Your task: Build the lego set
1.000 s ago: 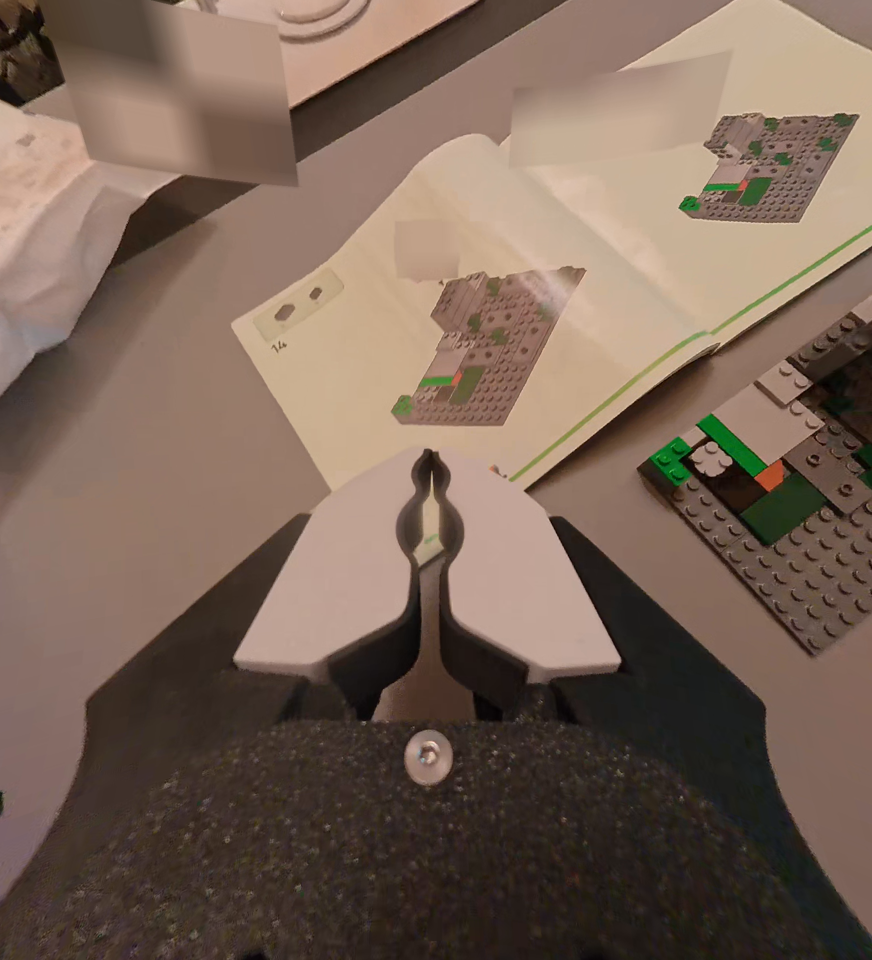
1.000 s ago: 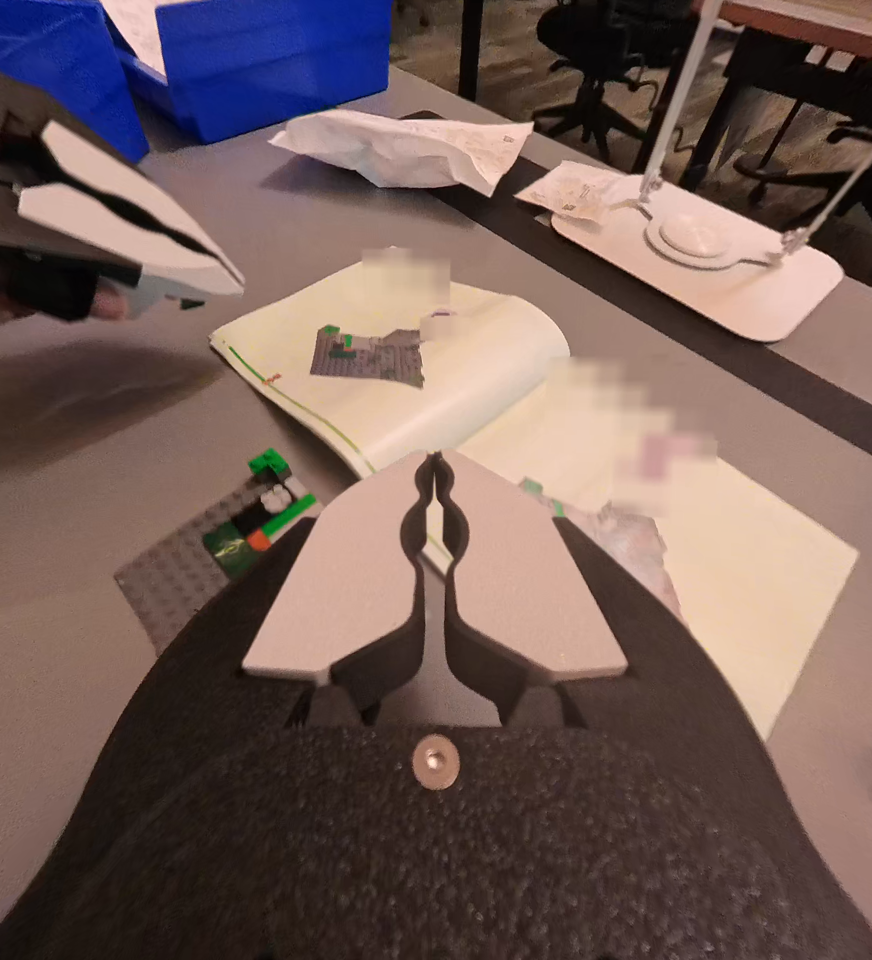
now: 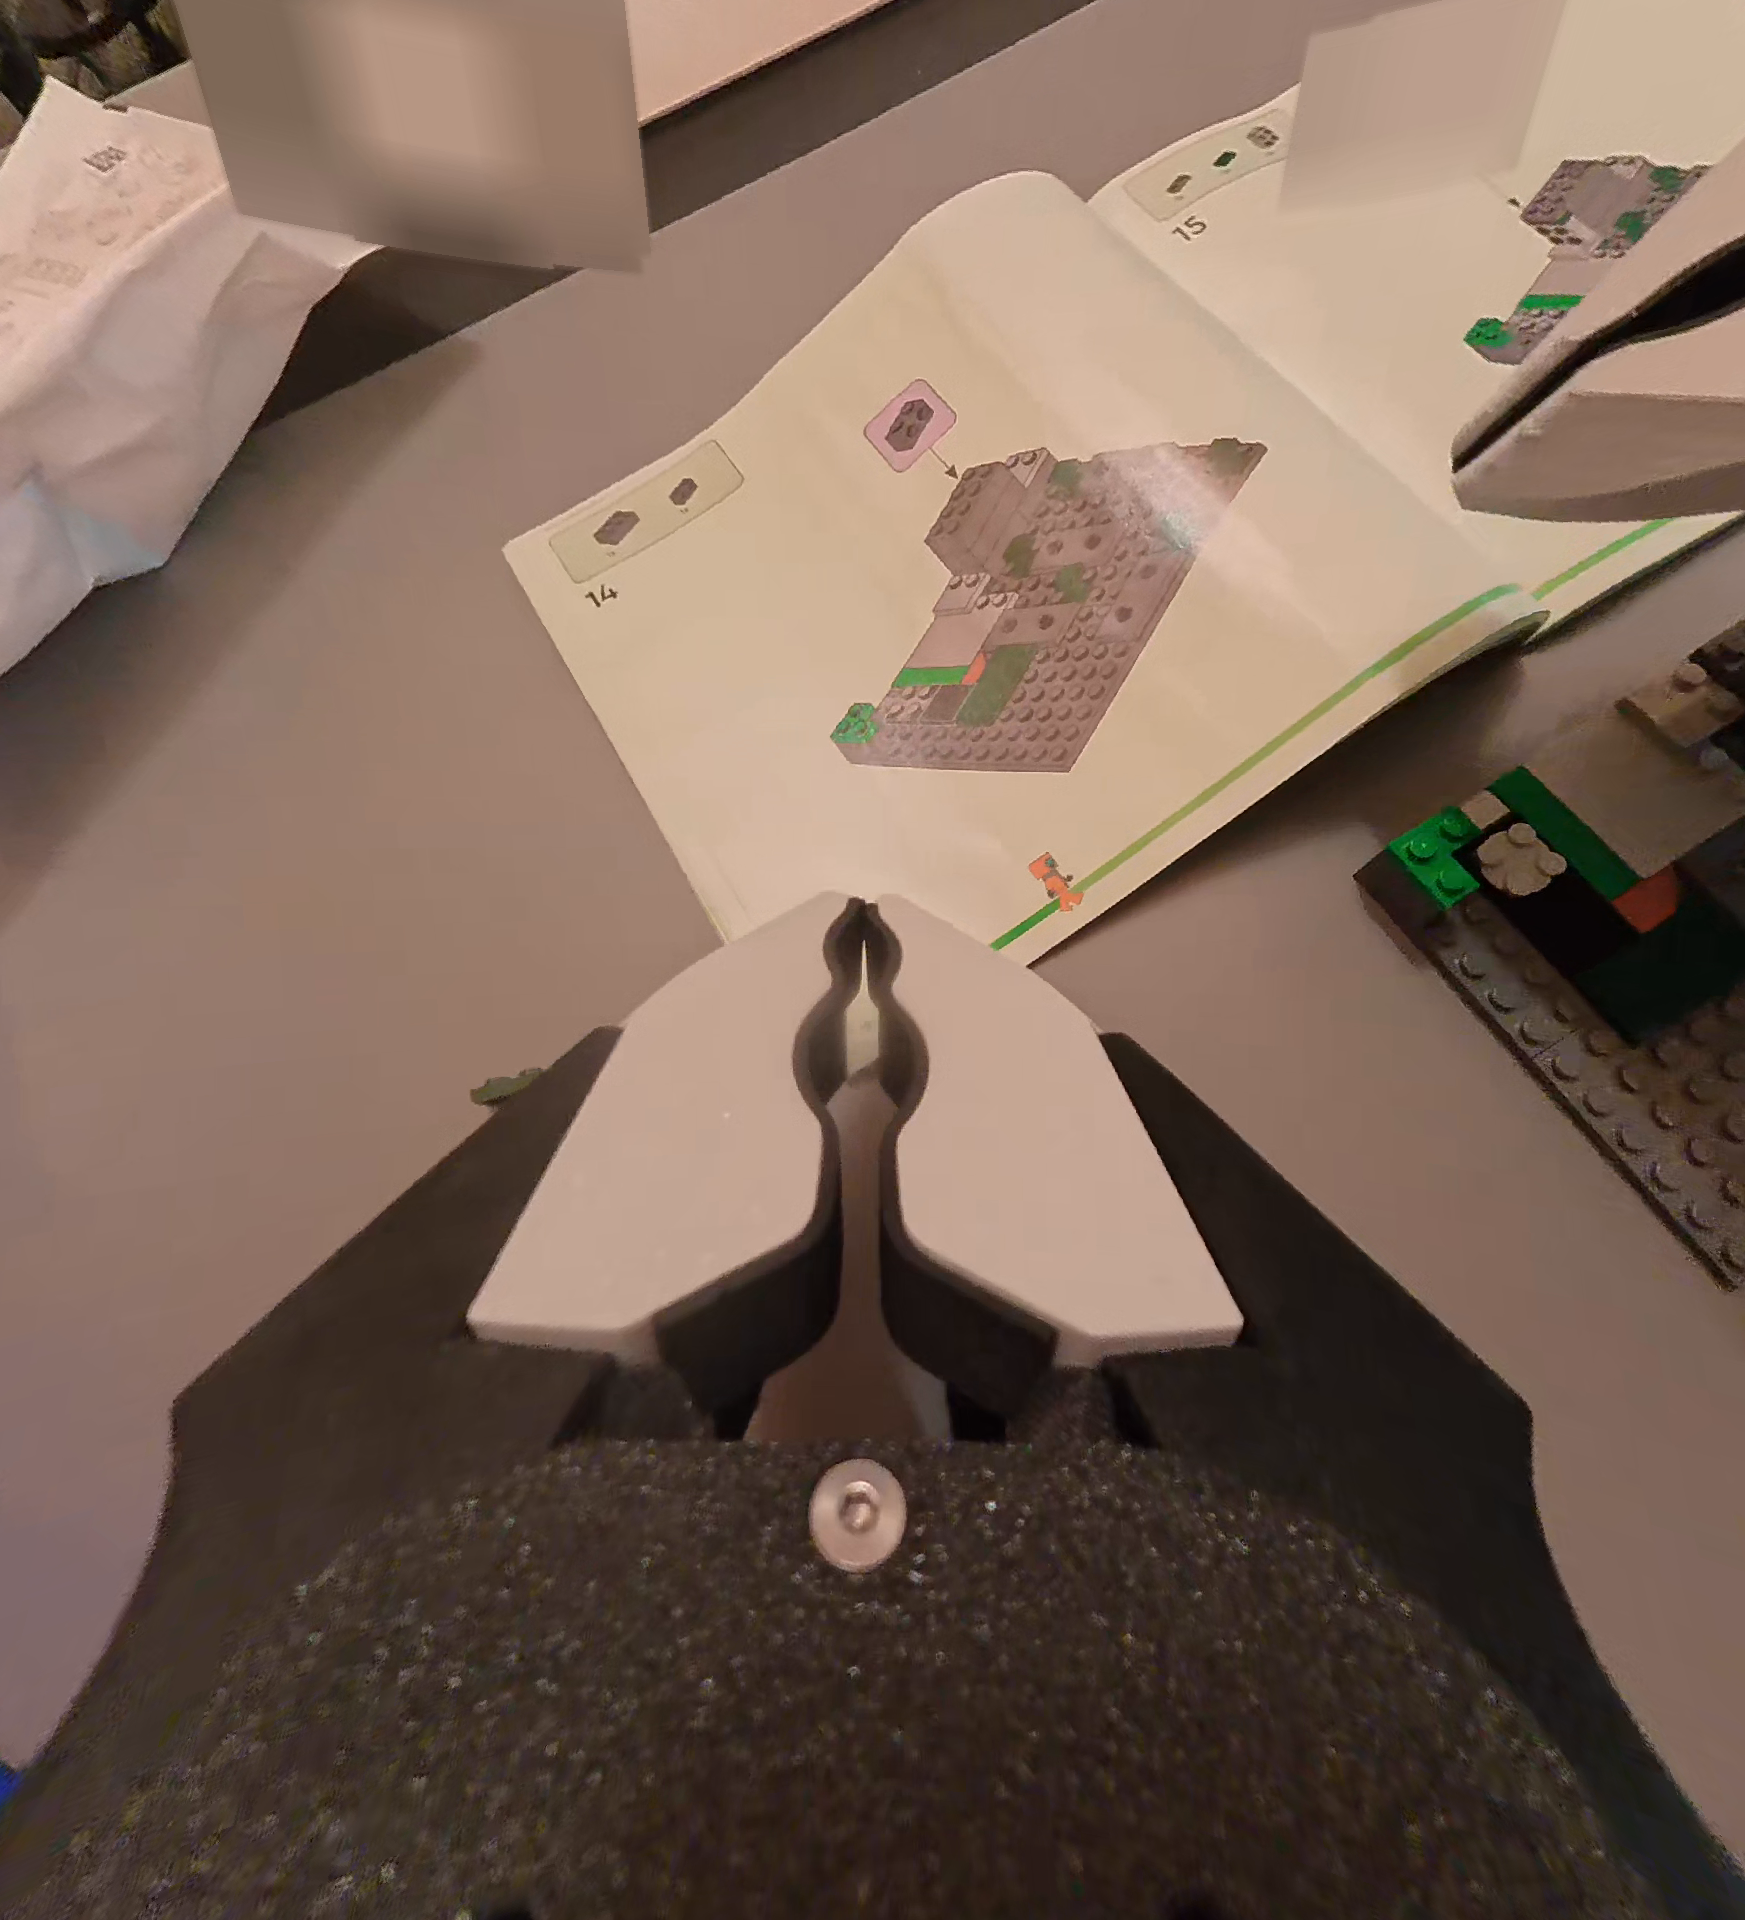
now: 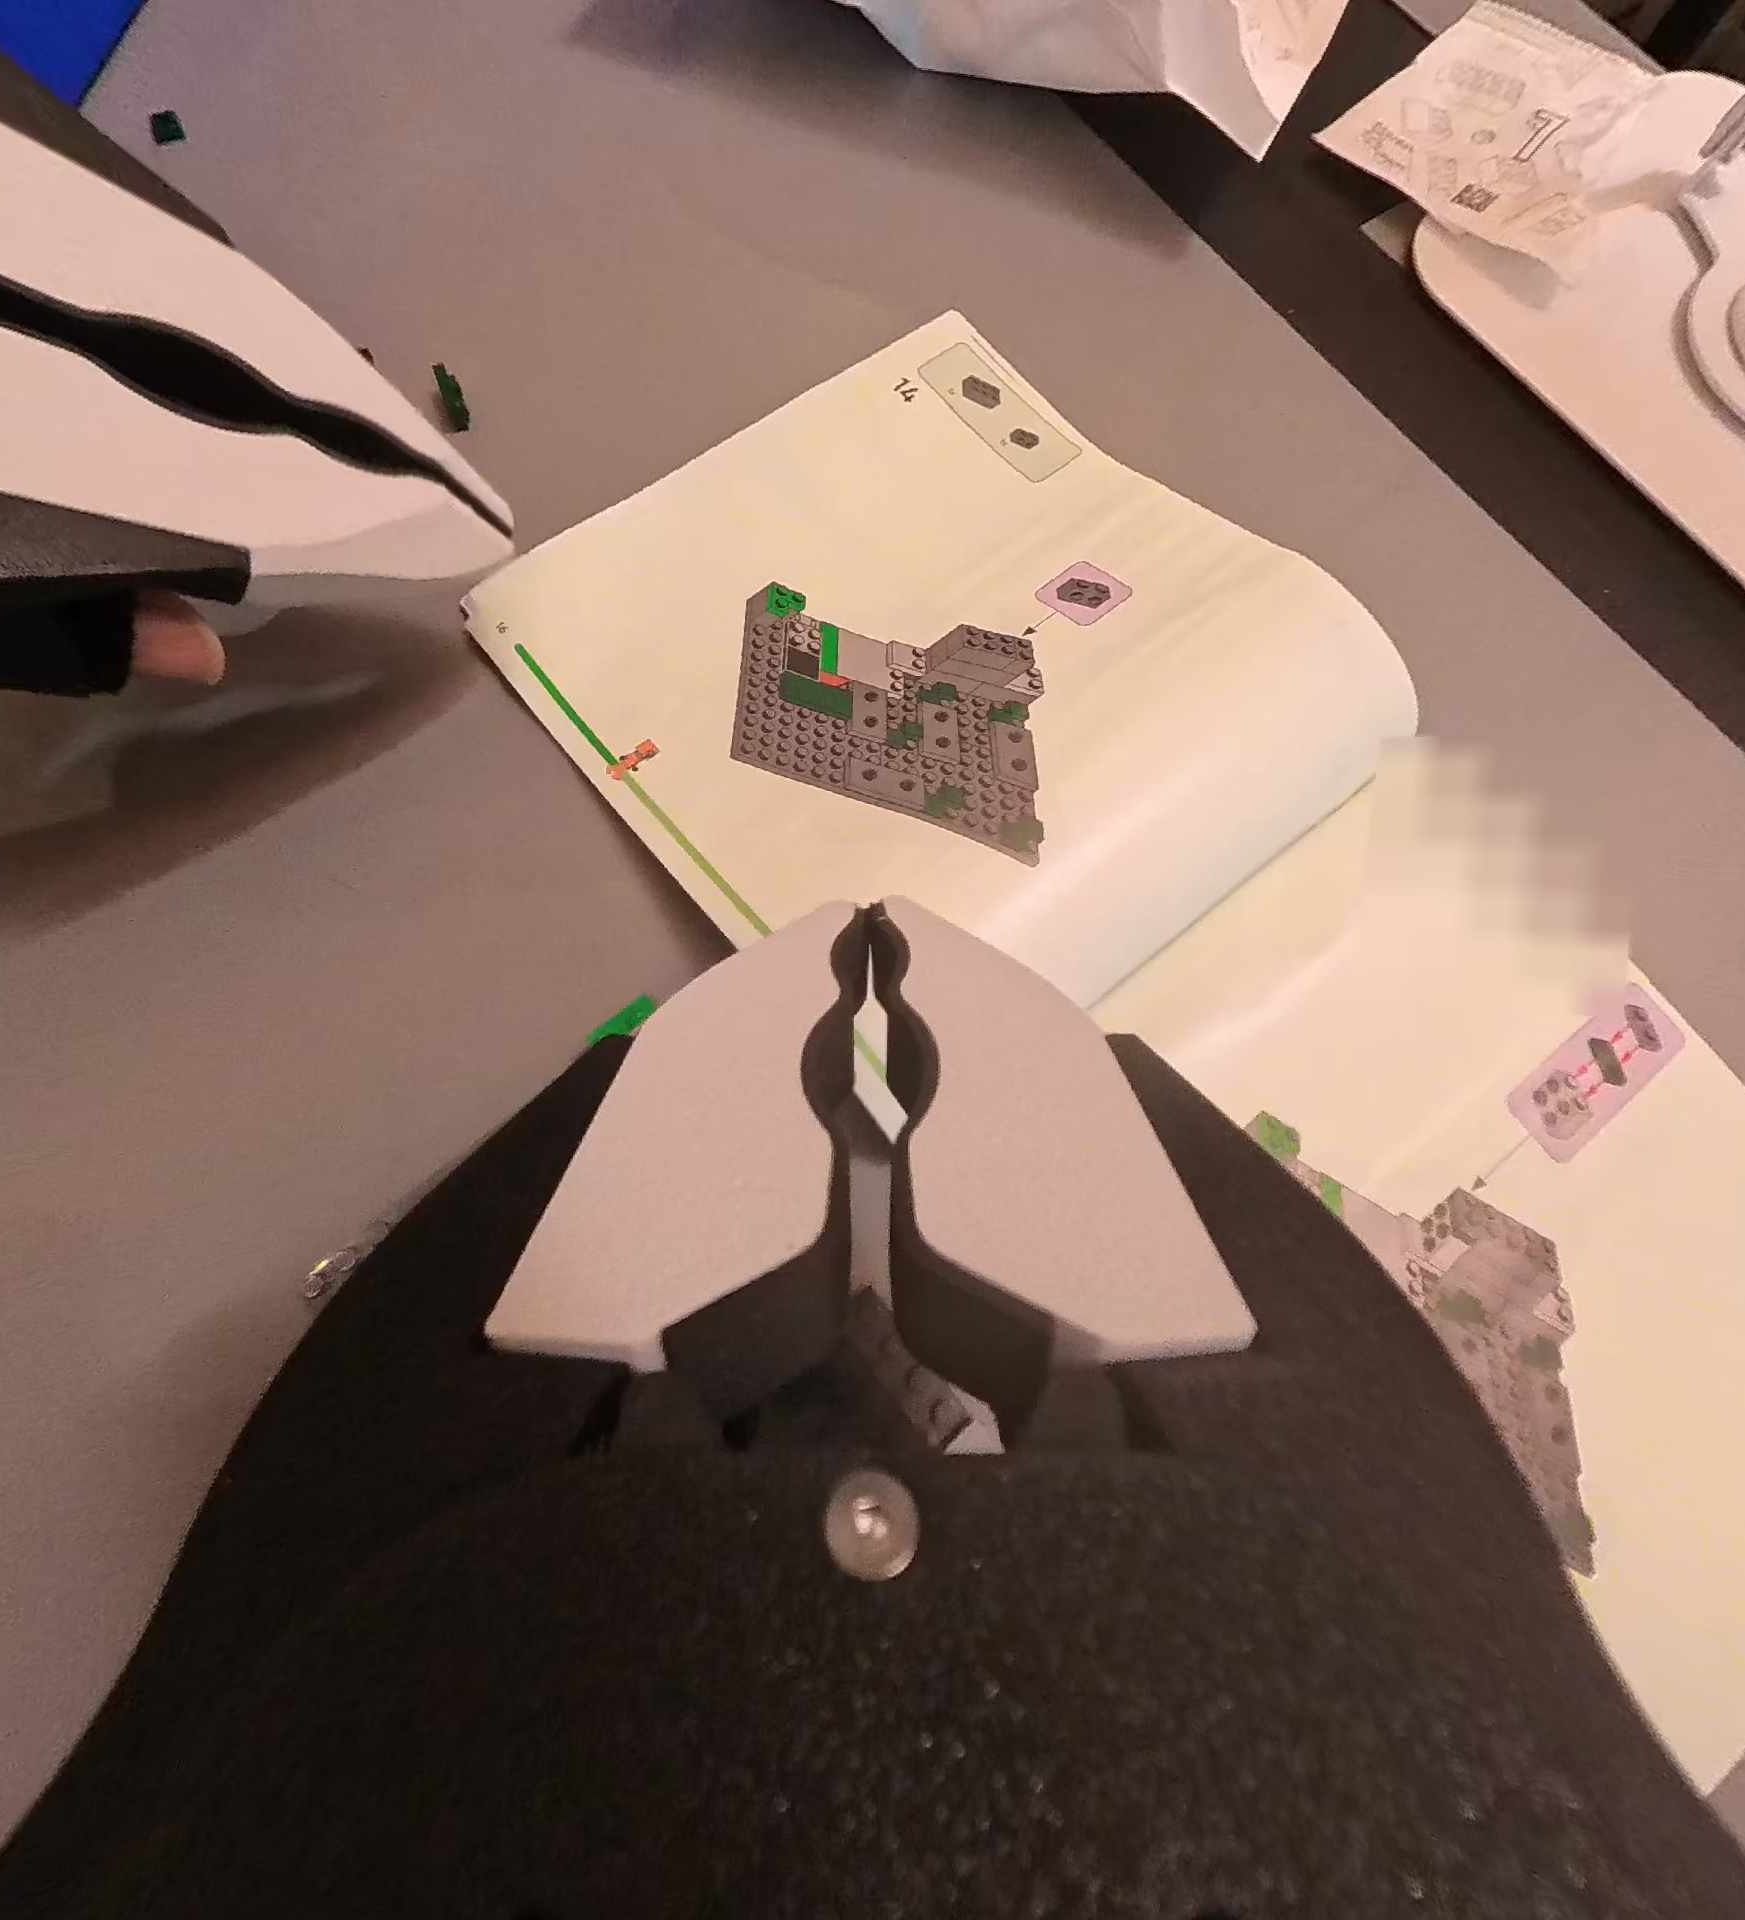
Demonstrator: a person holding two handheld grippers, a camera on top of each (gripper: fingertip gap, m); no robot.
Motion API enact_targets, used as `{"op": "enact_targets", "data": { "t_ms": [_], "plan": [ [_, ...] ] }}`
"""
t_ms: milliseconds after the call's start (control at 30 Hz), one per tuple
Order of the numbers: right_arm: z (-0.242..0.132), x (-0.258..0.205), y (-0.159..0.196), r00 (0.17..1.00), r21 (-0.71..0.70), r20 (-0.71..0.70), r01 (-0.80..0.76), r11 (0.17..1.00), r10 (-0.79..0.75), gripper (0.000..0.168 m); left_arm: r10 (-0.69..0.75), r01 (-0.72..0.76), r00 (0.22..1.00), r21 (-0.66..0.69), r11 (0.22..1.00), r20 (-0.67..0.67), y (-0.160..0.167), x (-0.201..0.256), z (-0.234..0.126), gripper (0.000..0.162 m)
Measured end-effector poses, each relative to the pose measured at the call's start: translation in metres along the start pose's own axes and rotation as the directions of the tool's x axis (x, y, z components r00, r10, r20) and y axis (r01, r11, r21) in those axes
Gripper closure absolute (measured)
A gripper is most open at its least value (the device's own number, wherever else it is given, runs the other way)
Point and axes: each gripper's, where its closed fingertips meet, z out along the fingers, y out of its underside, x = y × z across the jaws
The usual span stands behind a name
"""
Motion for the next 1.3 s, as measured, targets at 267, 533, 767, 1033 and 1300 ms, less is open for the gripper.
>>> {"op": "enact_targets", "data": {
  "t_ms": [267,533,767,1033,1300],
  "plan": [
    [-0.002,0.0,0.003,1.0,0.021,0.006,0.008,1.0,-0.008,0.168,0.006,-0.006,1.0,0.008,1.0,-0.003,-0.001,0.004,0.001,0.162],
    [-0.019,0.002,0.006,0.999,0.089,0.001,0.034,0.995,-0.034,0.168,0.007,-0.006,1.0,0.02,1.0,-0.006,-0.001,0.004,0.003,0.162],
    [-0.041,0.008,0.03,0.999,0.139,-0.003,0.053,0.989,-0.053,0.168,0.013,-0.013,1.0,0.026,1.0,-0.009,-0.001,0.007,0.006,0.162],
    [-0.054,0.026,0.056,0.998,0.208,-0.009,-0.054,0.977,0.057,0.168,0.012,-0.011,1.0,0.031,0.999,-0.013,-0.003,0.013,0.012,0.162],
    [-0.054,0.02,0.056,0.999,0.218,0.015,-0.052,0.975,0.05,0.168,0.033,-0.031,0.999,0.05,0.998,-0.038,-0.009,0.029,0.015,0.162]
  ]
}}
